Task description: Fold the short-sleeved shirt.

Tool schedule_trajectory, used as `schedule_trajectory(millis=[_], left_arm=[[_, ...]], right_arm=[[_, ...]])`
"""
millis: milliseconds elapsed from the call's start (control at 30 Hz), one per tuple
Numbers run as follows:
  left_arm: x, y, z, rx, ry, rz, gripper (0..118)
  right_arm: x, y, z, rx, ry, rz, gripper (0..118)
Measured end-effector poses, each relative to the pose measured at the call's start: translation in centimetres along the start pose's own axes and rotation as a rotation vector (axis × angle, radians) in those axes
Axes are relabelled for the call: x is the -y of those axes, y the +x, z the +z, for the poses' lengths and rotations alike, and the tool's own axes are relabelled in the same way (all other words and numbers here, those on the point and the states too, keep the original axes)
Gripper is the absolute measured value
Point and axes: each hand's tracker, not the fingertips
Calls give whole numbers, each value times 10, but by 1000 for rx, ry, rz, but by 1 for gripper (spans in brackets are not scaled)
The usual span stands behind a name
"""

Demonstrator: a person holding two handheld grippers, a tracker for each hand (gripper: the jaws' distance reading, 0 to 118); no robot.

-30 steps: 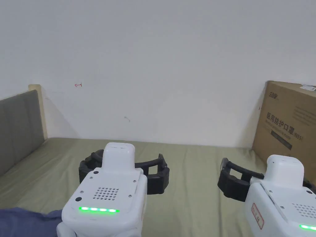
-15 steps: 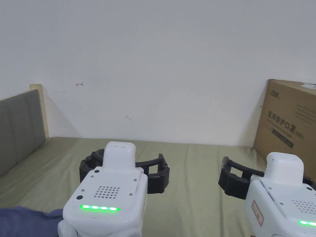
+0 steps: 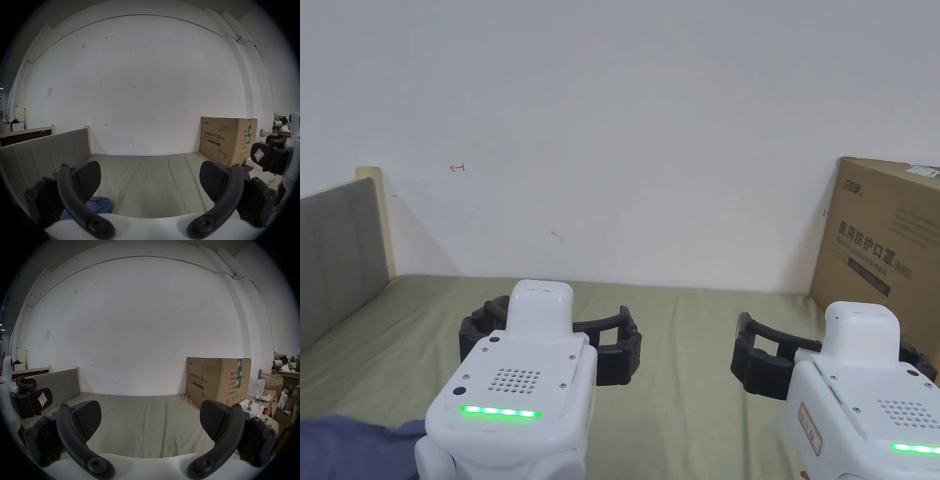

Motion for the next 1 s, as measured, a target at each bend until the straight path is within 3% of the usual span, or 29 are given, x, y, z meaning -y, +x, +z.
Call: schedule_trajectory(millis=[1000], left_arm=[[2, 2, 4, 19, 9, -14, 118]], right_arm=[[5, 1, 3, 7, 27, -17, 118]])
